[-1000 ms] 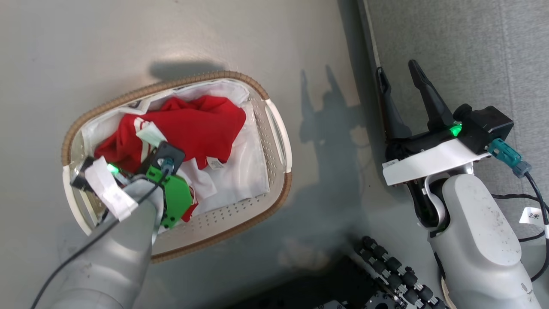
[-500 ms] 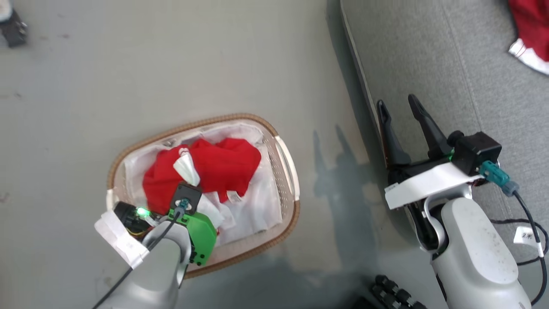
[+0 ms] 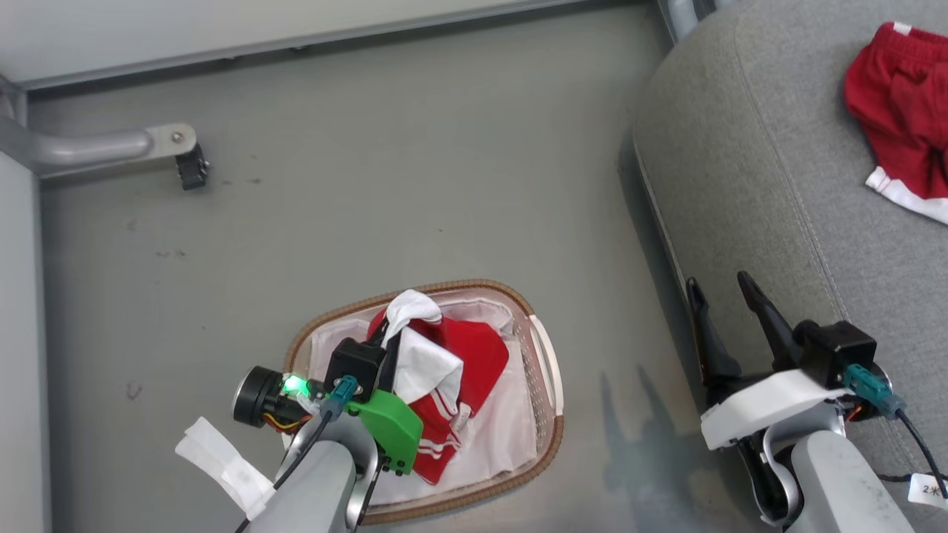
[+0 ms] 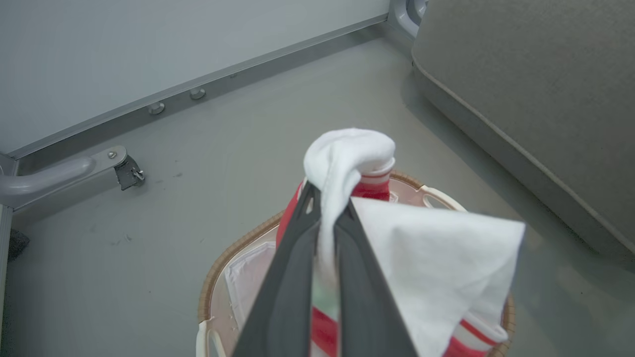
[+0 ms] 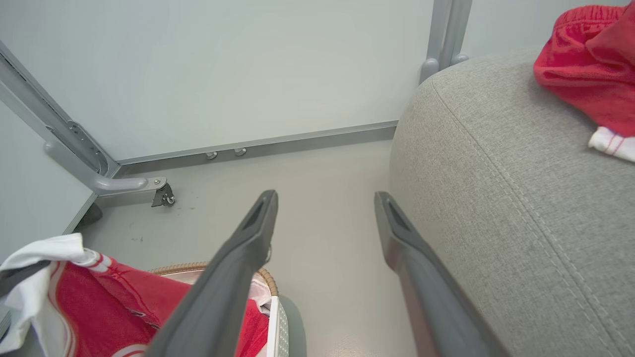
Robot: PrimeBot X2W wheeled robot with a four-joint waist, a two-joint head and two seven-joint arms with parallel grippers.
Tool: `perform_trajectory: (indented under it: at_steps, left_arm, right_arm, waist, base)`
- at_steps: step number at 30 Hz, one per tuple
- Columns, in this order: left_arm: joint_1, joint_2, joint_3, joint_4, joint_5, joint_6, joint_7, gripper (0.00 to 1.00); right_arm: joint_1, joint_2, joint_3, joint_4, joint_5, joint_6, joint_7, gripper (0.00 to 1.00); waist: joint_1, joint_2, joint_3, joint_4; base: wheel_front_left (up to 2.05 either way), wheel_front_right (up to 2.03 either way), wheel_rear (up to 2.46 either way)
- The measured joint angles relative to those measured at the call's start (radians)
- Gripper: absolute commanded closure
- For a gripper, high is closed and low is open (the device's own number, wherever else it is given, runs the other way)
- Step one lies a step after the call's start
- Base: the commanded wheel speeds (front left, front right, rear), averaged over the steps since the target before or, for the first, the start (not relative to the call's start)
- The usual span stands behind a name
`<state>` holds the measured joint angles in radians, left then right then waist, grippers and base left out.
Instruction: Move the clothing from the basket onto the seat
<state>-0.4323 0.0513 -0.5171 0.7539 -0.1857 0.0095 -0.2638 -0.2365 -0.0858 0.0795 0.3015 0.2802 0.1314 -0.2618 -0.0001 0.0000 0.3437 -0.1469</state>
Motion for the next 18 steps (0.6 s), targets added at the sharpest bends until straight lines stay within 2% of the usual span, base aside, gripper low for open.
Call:
perform_trajectory:
  at_steps: [10, 18]
  left_arm:
    - [0.029, -0.001, 0.021, -0.302, -0.010, -0.005, 0.000, 1.00]
    - [0.024, 0.004, 0.049, -0.424, -0.019, -0.007, 0.000, 1.00]
  right_arm:
    - [0.104, 0.007, 0.031, 0.017, -0.010, 0.000, 0.000, 0.00]
    - [0.153, 0.021, 0.055, 0.027, -0.010, 0.000, 0.000, 0.00]
  waist:
    - [0.0000, 0.0000, -0.175, 0.063]
    - [0.0000, 0.0000, -0.275, 0.088]
  base:
    - [0.00, 0.00, 0.00]
    - [0.00, 0.00, 0.00]
